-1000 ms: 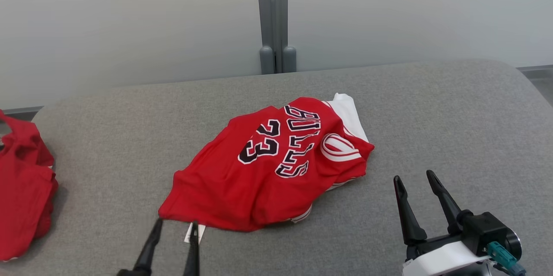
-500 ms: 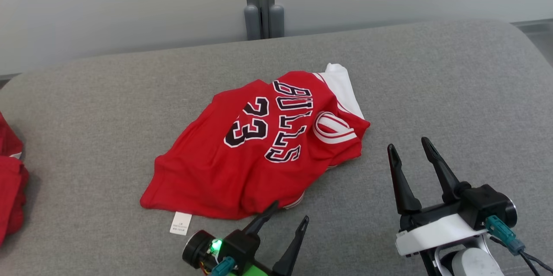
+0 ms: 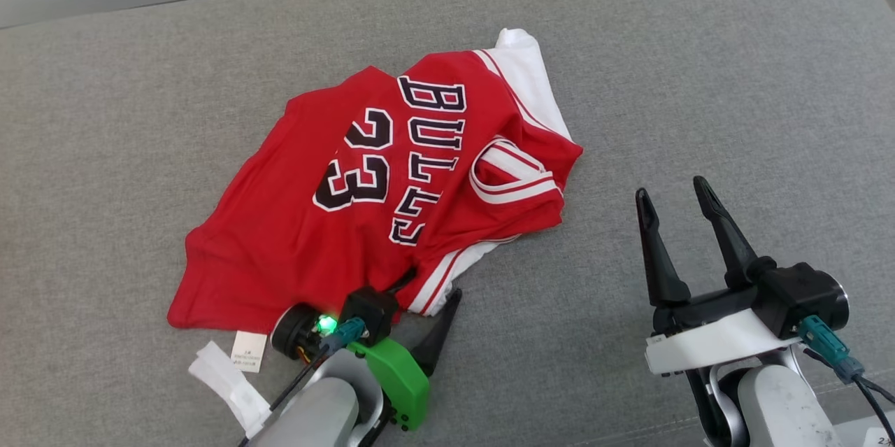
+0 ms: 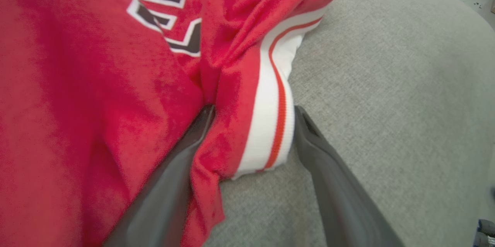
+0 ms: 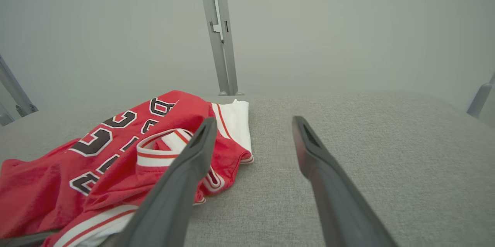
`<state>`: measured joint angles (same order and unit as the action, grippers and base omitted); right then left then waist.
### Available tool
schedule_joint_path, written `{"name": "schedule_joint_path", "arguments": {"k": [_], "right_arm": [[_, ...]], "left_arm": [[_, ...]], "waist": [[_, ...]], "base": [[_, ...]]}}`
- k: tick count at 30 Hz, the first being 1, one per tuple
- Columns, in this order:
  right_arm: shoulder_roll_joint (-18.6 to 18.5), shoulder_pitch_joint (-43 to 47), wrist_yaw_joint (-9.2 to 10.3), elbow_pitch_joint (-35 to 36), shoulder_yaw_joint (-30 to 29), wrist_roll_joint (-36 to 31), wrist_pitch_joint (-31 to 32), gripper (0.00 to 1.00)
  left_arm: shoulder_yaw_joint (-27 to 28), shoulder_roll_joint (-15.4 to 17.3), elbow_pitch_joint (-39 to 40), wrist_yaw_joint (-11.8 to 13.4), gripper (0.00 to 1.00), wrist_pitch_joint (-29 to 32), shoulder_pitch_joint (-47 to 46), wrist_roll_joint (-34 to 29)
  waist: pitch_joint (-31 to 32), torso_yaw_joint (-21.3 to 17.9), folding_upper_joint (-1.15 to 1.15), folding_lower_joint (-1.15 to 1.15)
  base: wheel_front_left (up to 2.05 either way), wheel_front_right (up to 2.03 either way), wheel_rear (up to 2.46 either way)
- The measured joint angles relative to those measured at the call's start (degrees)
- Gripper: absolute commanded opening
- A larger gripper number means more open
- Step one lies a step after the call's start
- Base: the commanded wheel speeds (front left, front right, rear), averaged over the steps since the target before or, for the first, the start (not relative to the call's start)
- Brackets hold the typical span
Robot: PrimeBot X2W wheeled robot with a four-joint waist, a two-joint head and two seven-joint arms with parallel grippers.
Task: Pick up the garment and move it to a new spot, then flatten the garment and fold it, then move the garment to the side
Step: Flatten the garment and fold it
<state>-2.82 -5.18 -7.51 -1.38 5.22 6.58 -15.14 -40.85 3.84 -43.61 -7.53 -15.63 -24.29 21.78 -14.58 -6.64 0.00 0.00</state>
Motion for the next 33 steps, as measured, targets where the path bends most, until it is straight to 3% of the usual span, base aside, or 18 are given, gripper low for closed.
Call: {"name": "schedule_joint_path", "arguments": {"k": [1, 2, 7, 11, 14, 17, 20, 22, 28, 33], "right_arm": [[0.0, 0.0, 0.00, 0.0, -0.1, 0.2, 0.0, 1.00], [0.0, 0.0, 0.00, 0.0, -0.2, 0.3, 0.0, 1.00], [0.0, -0.1, 0.00, -0.3, -0.2, 1.5, 0.0, 1.00], [0.0, -0.1, 0.00, -0.7, 0.3, 2.8, 0.0, 1.00], [0.0, -0.1, 0.00, -0.7, 0.8, 3.8, 0.0, 1.00], [0.0, -0.1, 0.00, -0.8, 0.5, 4.5, 0.0, 1.00], [0.0, -0.1, 0.00, -0.9, 0.3, 5.1, 0.0, 1.00], [0.0, 0.0, 0.00, -0.9, 0.0, 5.7, 0.0, 1.00], [0.0, 1.3, 0.00, -1.1, -0.7, 6.6, 0.0, 1.00], [0.0, 1.8, 0.00, -1.0, -1.6, 6.8, 0.0, 1.00]], "left_arm": [[-0.7, 0.0, -0.8, 0.0, 0.31, -0.1, -1.0, 0.6], [-1.3, 0.0, -1.2, 0.0, 0.00, -0.1, -1.7, 1.2], [-5.3, 0.5, 1.9, 0.2, 0.00, 0.4, -3.2, 6.1], [-10.1, 0.5, 10.5, 0.1, 0.00, 3.8, -3.9, 19.6], [-10.5, 2.5, 18.6, 0.1, 0.00, 8.9, -8.3, 30.1], [-8.6, 4.2, 24.3, 0.1, 0.00, 14.3, -13.5, 38.0], [-4.7, 3.9, 26.5, 0.2, 0.00, 18.5, -19.7, 43.5], [-1.6, 2.8, 26.6, 1.6, 0.00, 19.9, -25.1, 45.7], [6.8, 0.3, 23.1, 4.3, 0.00, 16.1, -39.9, 47.9], [11.0, 0.3, 18.7, 4.9, 0.00, 13.0, -40.3, 50.8]], "waist": [[-0.4, -0.3, 0.00, 0.00], [-0.7, -0.5, 0.00, 0.00], [-0.6, -1.3, 0.00, 0.00], [0.8, -1.5, 0.00, 0.00], [1.9, -2.0, 0.00, 0.00], [2.7, -2.9, 0.00, 0.00], [3.3, -4.2, 0.00, 0.00], [3.6, -5.4, 0.00, 0.00], [4.3, -9.0, 0.00, 0.00], [4.9, -10.7, 0.00, 0.00]], "base": [[0.00, 0.00, 0.00], [0.00, 0.00, 0.00], [0.00, 0.00, 0.00], [0.00, 0.00, 0.00], [0.00, 0.00, 0.00], [0.00, 0.00, 0.00], [0.00, 0.00, 0.00], [0.00, 0.00, 0.00], [0.00, 0.00, 0.00], [0.00, 0.00, 0.00]]}}
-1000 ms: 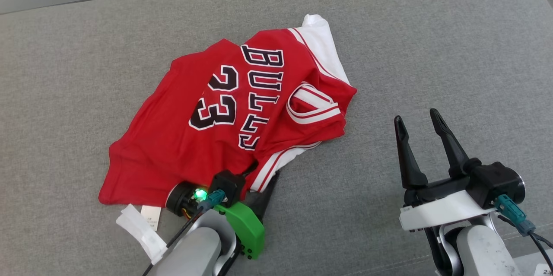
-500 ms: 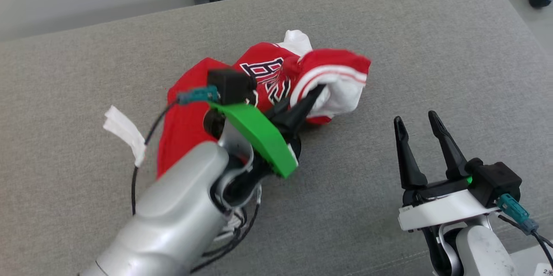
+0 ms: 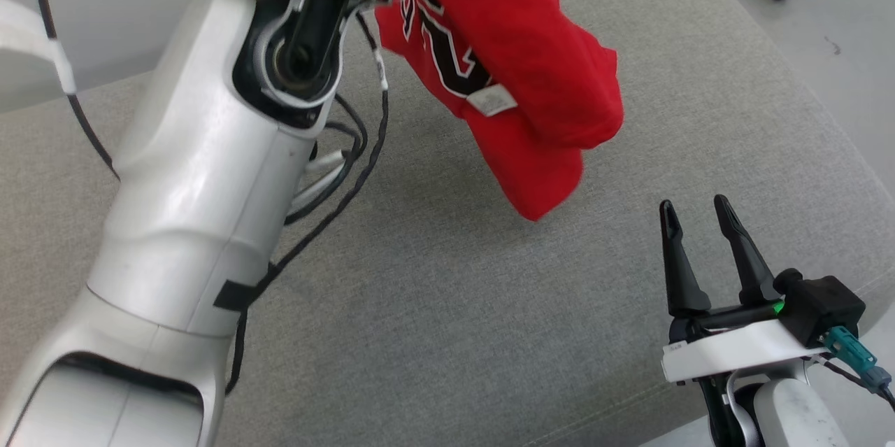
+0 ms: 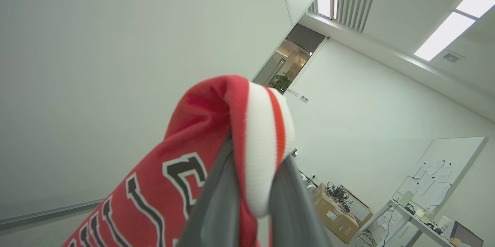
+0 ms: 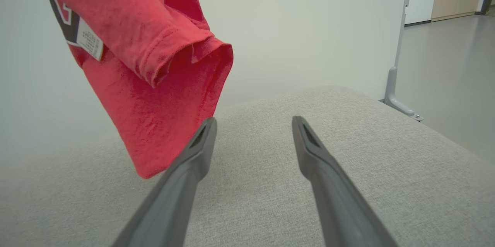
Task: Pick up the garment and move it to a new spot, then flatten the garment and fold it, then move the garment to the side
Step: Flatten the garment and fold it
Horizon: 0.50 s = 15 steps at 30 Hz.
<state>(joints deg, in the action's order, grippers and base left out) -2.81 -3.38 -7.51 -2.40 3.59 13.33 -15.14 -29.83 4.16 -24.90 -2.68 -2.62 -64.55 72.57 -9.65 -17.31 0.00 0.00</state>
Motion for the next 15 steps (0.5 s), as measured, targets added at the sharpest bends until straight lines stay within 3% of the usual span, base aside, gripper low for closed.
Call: {"name": "schedule_joint_path", "arguments": {"k": [6, 10, 15], "right_arm": [[0.0, 0.8, 0.01, 0.4, -1.3, -0.6, 0.0, 1.00], [0.0, 0.6, 0.01, 0.6, -1.5, -1.8, 0.0, 1.00], [0.0, 0.5, 0.01, 0.6, -1.4, -3.0, 0.0, 1.00]], "left_arm": [[2.1, 2.0, -6.2, 0.1, 0.00, -3.9, 19.0, 4.1], [3.9, 3.6, -10.8, -2.3, 0.00, -9.3, 32.5, 5.5], [7.5, 2.9, -15.1, -3.9, 0.00, -11.8, 40.0, 7.2]], "waist": [[0.2, 1.8, 0.00, 0.00], [-0.3, 4.3, -0.01, 0.00], [-0.4, 7.6, -0.01, 0.00]], "base": [[0.00, 0.00, 0.00], [0.00, 0.00, 0.00], [0.00, 0.00, 0.00]]}}
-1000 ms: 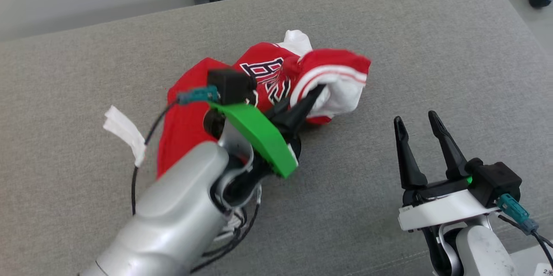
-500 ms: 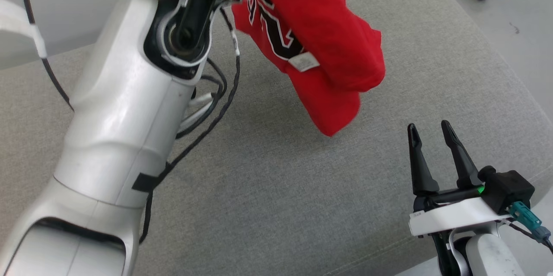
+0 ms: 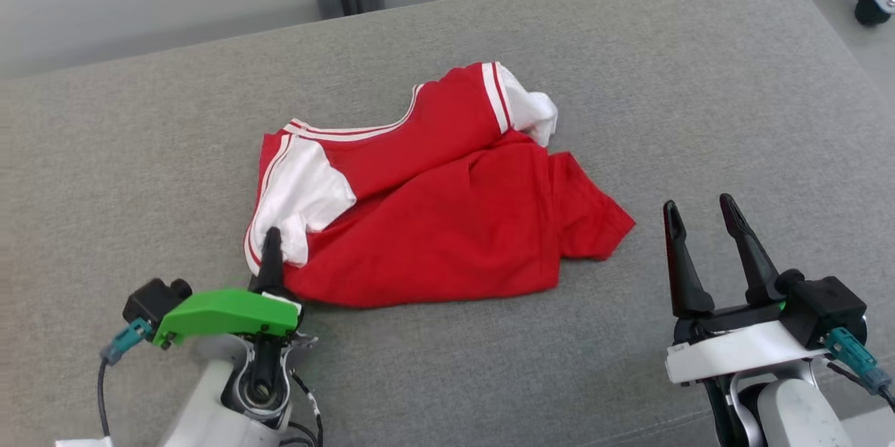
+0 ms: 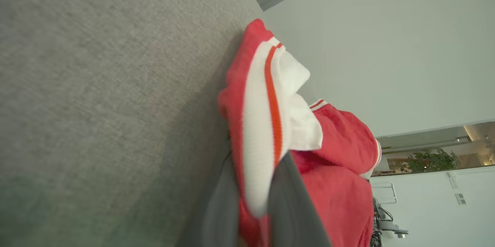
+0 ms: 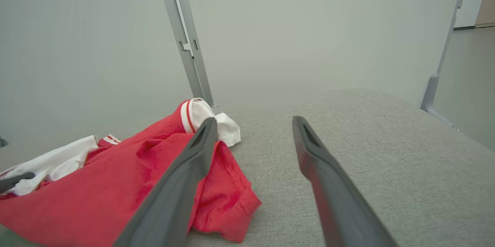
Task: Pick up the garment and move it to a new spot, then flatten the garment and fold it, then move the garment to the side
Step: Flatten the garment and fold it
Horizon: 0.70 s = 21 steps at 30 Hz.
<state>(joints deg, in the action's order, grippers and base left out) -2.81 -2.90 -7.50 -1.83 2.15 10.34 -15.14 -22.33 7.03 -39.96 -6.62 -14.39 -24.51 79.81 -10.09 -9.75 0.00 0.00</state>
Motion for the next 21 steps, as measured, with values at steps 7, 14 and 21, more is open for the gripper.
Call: {"name": "schedule_joint_path", "arguments": {"k": [7, 14, 21], "right_arm": [[0.0, 0.1, -0.01, -0.2, 0.6, -0.6, 0.0, 1.00], [0.0, 0.4, 0.00, -0.2, 0.4, -0.6, 0.0, 1.00], [0.0, 0.2, 0.00, -0.4, 1.3, -0.7, 0.0, 1.00]], "left_arm": [[2.5, -1.5, 1.0, -0.4, 1.00, -0.7, 5.4, -8.3], [8.8, 1.8, 17.2, 7.9, 1.00, -0.7, 13.1, -40.2], [-3.9, 5.1, 19.6, 10.0, 1.00, 4.0, 8.7, -59.4]], "waist": [[0.5, 4.6, 0.00, 0.00], [1.5, 7.3, 0.00, 0.00], [0.7, 6.6, 0.00, 0.00]], "base": [[0.00, 0.00, 0.00], [0.00, 0.00, 0.00], [0.00, 0.00, 0.00]]}}
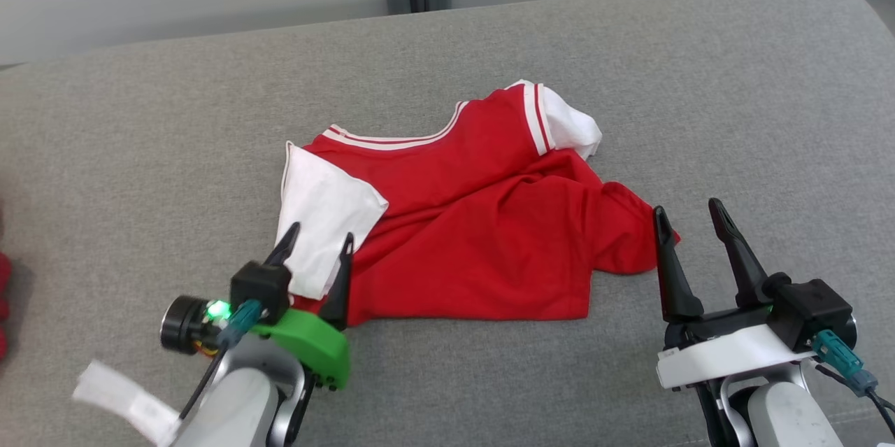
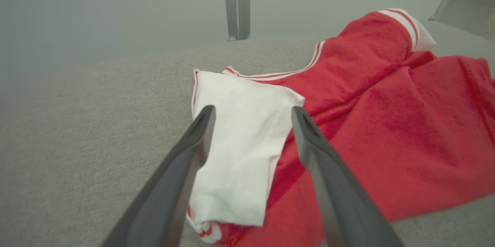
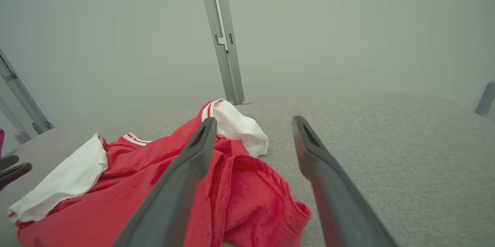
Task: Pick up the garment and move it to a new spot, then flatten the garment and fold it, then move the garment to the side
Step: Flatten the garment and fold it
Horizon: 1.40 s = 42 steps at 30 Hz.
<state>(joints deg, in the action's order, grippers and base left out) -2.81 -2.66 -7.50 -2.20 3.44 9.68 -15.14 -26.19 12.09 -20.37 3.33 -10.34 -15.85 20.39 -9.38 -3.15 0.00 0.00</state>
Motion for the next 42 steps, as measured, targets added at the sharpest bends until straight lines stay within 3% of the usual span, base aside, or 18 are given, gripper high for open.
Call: {"name": "schedule_joint_path", "arguments": {"k": [8, 16, 17, 18, 19, 20, 21, 26, 31, 34, 37, 42], "right_arm": [[0.0, -1.1, 0.00, -0.1, 1.0, 0.0, 0.0, 1.00], [0.0, -1.0, 0.00, -0.1, 0.6, 0.0, 0.0, 1.00], [0.0, -1.0, 0.00, -0.1, 0.6, 0.0, 0.0, 1.00], [0.0, -1.0, 0.00, -0.1, 0.6, 0.0, 0.0, 1.00], [0.0, -1.0, -0.01, -0.1, 0.6, 0.0, 0.0, 1.00], [0.0, -1.0, 0.00, -0.1, 0.6, 0.1, 0.0, 1.00], [0.0, -1.0, 0.00, -0.1, 0.6, 0.1, 0.0, 1.00], [0.0, -0.9, 0.00, -0.2, 0.6, 0.0, 0.0, 1.00], [0.0, 0.0, 0.00, -0.7, 0.9, -0.8, 0.0, 1.00], [0.0, 0.6, 0.00, -2.9, 2.1, -0.7, 0.0, 1.00], [0.0, 1.4, 0.00, -5.5, 4.2, -0.7, 0.0, 1.00], [0.0, 1.7, 0.00, -11.4, 8.0, -0.7, 0.0, 1.00]], "left_arm": [[-3.2, -2.9, -8.2, 0.7, 1.00, 10.4, -10.4, -2.4], [-3.4, -3.8, -14.7, 1.2, 1.00, 11.9, -13.7, -2.1], [-3.4, -3.7, -15.3, 1.5, 0.96, 11.8, -14.0, -2.3], [-3.4, -3.7, -15.7, 1.7, 0.80, 11.5, -14.3, -2.4], [-3.4, -3.7, -16.3, 1.7, 0.41, 11.3, -14.5, -2.4], [-3.4, -3.7, -16.8, 1.8, 0.32, 10.9, -14.6, -2.4], [-3.4, -3.7, -16.9, 1.8, 0.00, 10.2, -14.7, -2.4], [-3.1, -3.7, -18.2, 1.7, 0.00, 8.4, -15.0, -1.8], [0.8, -2.7, -15.3, 1.7, 0.00, 4.7, -14.7, 1.7], [2.9, -0.1, -11.4, -0.3, 0.00, 2.3, -13.6, 3.9], [4.3, 3.1, -7.4, -0.9, 0.00, 0.5, -12.3, 4.1], [7.5, 5.5, -1.8, -0.9, 0.00, -1.6, -9.8, 6.0]], "waist": [[-1.6, -2.9, 0.00, 0.00], [-3.0, -5.4, 0.00, 0.00], [-3.1, -5.7, 0.00, 0.00], [-3.2, -5.8, 0.00, 0.00], [-3.3, -5.9, 0.00, 0.00], [-3.3, -6.0, 0.00, 0.00], [-3.4, -6.0, 0.00, 0.00], [-3.0, -5.4, 0.00, 0.00], [-2.4, -4.0, 0.00, 0.00], [-2.1, -2.7, 0.00, 0.00], [-1.8, -1.5, 0.00, 0.00], [-1.6, 0.1, 0.00, 0.00]], "base": [[0.00, 0.00, 0.00], [0.00, 0.00, 0.00], [0.00, 0.00, 0.00], [0.00, 0.00, 0.00], [0.00, 0.00, 0.00], [0.00, 0.00, 0.00], [0.00, 0.00, 0.00], [0.00, 0.00, 0.00], [0.00, 0.00, 0.00], [0.00, 0.00, 0.00], [0.00, 0.00, 0.00], [0.00, 0.00, 0.00]]}}
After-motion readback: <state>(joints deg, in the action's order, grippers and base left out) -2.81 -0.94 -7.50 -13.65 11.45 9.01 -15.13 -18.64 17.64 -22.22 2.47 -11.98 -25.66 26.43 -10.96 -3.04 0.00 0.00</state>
